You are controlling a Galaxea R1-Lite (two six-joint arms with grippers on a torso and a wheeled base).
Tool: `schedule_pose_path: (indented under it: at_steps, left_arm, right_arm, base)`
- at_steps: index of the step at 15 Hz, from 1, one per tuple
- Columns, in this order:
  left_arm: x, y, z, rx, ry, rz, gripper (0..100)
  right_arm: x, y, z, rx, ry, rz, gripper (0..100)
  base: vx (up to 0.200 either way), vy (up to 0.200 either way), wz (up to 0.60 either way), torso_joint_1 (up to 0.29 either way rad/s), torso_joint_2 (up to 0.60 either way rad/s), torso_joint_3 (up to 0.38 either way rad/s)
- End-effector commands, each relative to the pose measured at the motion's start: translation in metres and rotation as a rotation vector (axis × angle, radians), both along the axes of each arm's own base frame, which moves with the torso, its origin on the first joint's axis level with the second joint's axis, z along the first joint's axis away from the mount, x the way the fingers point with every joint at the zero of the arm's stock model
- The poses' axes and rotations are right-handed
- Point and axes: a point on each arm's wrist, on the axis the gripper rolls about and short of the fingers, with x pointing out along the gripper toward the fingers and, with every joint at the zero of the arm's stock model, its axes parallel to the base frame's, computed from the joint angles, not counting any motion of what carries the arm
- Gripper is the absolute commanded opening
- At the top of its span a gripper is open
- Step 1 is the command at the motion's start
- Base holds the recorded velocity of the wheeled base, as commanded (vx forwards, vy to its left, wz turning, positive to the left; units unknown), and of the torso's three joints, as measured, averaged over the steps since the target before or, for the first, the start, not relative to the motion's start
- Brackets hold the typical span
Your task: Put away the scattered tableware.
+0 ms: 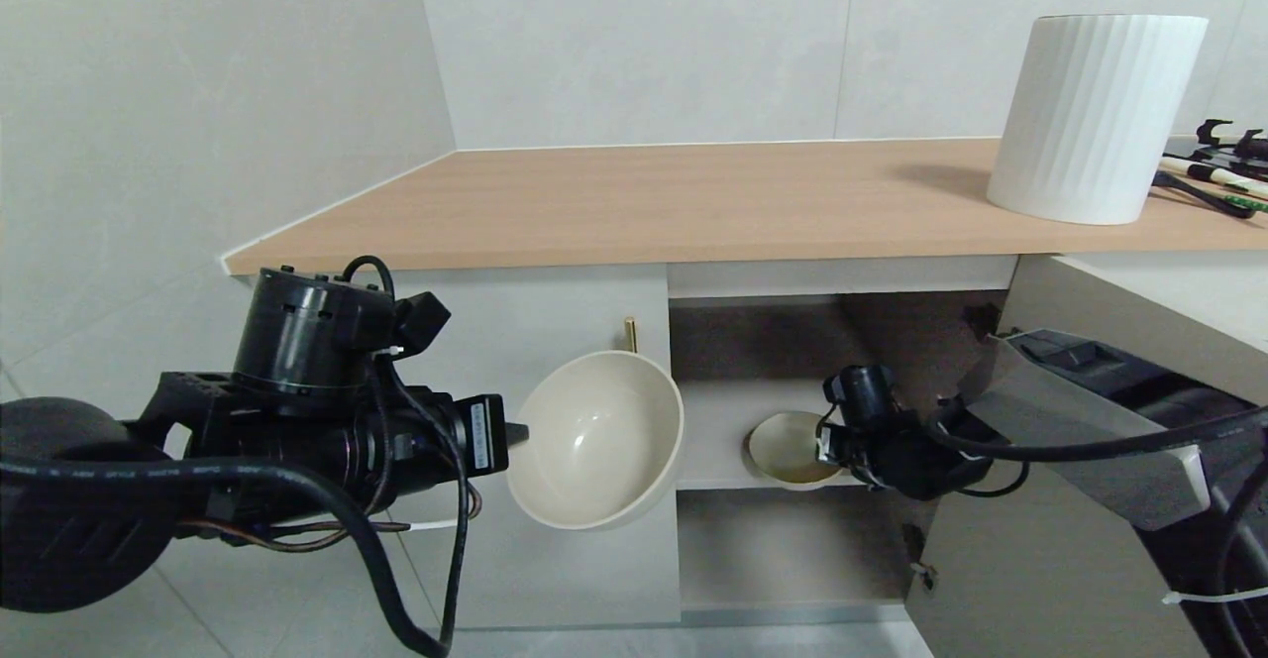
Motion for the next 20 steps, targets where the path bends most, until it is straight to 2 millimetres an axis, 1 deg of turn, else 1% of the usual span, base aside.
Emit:
schedule_pose_path:
  at_steps: [1,3,4,10,11,14,15,16,17,18,20]
  left_arm:
    - [0.0,-0.001,-0.001,0.001,0.003,-0.001,0]
    - [0.0,-0.001,-0.001,0.002,0.004,-0.004,0]
    - [0.0,-0.001,-0.001,0.002,0.004,-0.004,0]
    - [0.0,-0.001,-0.002,0.002,0.006,-0.004,0]
    - [0.001,-0.002,-0.002,0.002,0.004,-0.004,0]
    - [0.001,-0.002,-0.002,0.002,0.004,-0.004,0]
    - [0.003,-0.009,-0.01,0.017,0.029,-0.021,0]
    - [0.004,-0.013,-0.013,0.024,0.038,-0.031,0]
    - [0.005,-0.018,-0.017,0.033,0.047,-0.043,0]
    - [0.006,-0.025,-0.024,0.054,0.063,-0.07,0]
    - [0.005,-0.04,-0.041,0.138,0.083,-0.158,0]
  right_arm:
    - [0.012,-0.002,-0.012,0.008,-0.014,-0.034,0]
    - [0.019,0.0,-0.018,0.014,-0.029,-0.061,0]
    - [0.025,0.0,-0.018,0.007,-0.052,-0.081,0]
    - [0.034,0.0,-0.013,0.022,-0.088,-0.091,0]
    - [0.035,0.0,-0.013,0.024,-0.091,-0.093,100]
    - [0.035,0.001,-0.01,0.036,-0.102,-0.098,100]
    - [0.034,0.002,0.011,0.08,-0.14,-0.126,100]
    - [0.026,0.002,0.028,0.096,-0.148,-0.129,100]
    - [0.01,0.003,0.051,0.109,-0.15,-0.11,100]
    - [-0.013,0.009,0.073,0.122,-0.136,-0.06,100]
    - [-0.061,0.012,0.114,0.164,-0.081,0.098,100]
  base:
    - [0.0,0.0,0.0,0.0,0.0,0.0]
    - [0.0,0.0,0.0,0.0,0.0,0.0]
    - [0.0,0.0,0.0,0.0,0.0,0.0]
    - [0.0,0.0,0.0,0.0,0.0,0.0]
    - [0.0,0.0,0.0,0.0,0.0,0.0]
    - [0.0,0.0,0.0,0.0,0.0,0.0]
    - [0.0,0.0,0.0,0.0,0.0,0.0]
    - [0.0,0.0,0.0,0.0,0.0,0.0]
    - [0.0,0.0,0.0,0.0,0.0,0.0]
    - [0.0,0.0,0.0,0.0,0.0,0.0]
    - [0.0,0.0,0.0,0.0,0.0,0.0]
